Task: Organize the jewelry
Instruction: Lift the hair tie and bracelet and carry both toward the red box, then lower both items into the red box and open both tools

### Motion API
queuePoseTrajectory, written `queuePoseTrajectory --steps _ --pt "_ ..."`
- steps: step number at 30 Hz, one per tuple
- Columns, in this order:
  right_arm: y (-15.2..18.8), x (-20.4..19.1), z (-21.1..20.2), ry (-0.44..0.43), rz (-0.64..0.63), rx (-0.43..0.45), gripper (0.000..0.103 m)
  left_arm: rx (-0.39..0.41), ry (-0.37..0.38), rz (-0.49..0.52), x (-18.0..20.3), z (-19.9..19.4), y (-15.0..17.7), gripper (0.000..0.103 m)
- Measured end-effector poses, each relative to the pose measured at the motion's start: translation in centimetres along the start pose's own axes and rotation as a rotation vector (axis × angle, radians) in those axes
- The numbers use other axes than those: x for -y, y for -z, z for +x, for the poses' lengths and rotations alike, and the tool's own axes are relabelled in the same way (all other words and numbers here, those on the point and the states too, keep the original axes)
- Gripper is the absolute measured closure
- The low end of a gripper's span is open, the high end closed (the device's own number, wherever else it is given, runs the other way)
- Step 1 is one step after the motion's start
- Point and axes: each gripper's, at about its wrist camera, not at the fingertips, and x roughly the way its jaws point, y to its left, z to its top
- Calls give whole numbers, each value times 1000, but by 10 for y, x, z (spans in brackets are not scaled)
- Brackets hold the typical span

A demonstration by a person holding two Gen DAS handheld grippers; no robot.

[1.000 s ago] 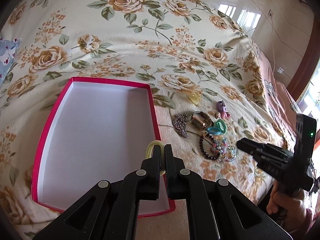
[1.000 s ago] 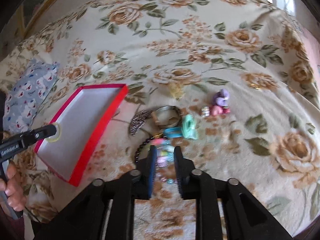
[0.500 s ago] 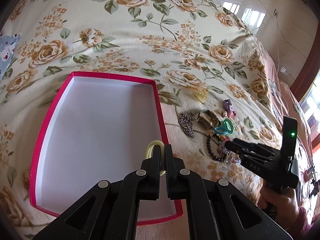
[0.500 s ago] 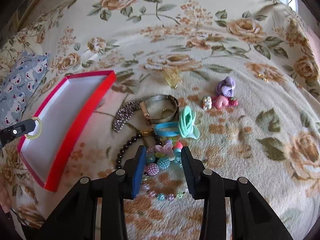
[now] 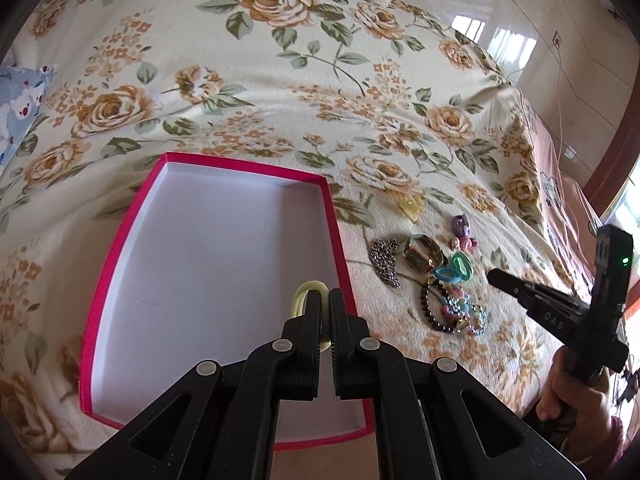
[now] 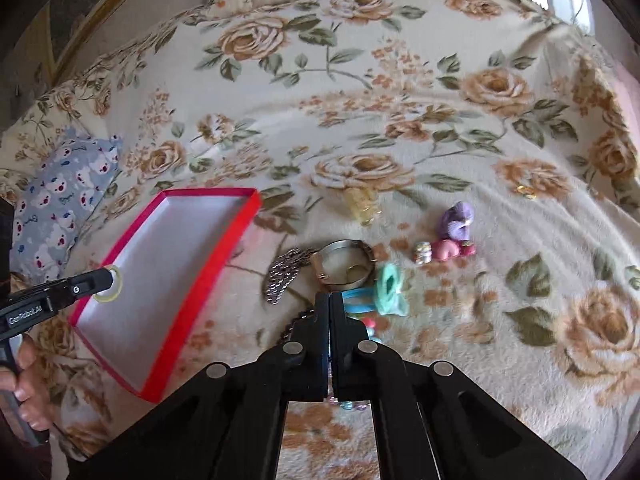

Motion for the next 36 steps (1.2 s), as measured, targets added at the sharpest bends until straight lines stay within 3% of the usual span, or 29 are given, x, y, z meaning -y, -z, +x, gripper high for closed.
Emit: queuePoseTrajectory --steps 3,8,12,14,18,31,36 --pt "10 2 12 42 -1 -44 84 0 -4 -2 -3 -2 4 100" --pt "29 10 39 58 23 -132 80 -17 -9 -8 -7 1 7 100" --pt "32 15 44 33 56 -137 76 -22 -14 -12 -8 3 4 100" --pt "31 14 46 25 52 -141 76 -23 -17 -14 -8 4 3 100" --pt "32 15 44 10 65 -130 91 -23 -16 -13 -8 5 2 100" --pt "-10 -12 -21 -40 12 79 91 26 -17 -8 -9 -14 2 100" --pt "-20 -27 -24 -74 -9 93 91 41 -28 -16 -16 -22 4 100"
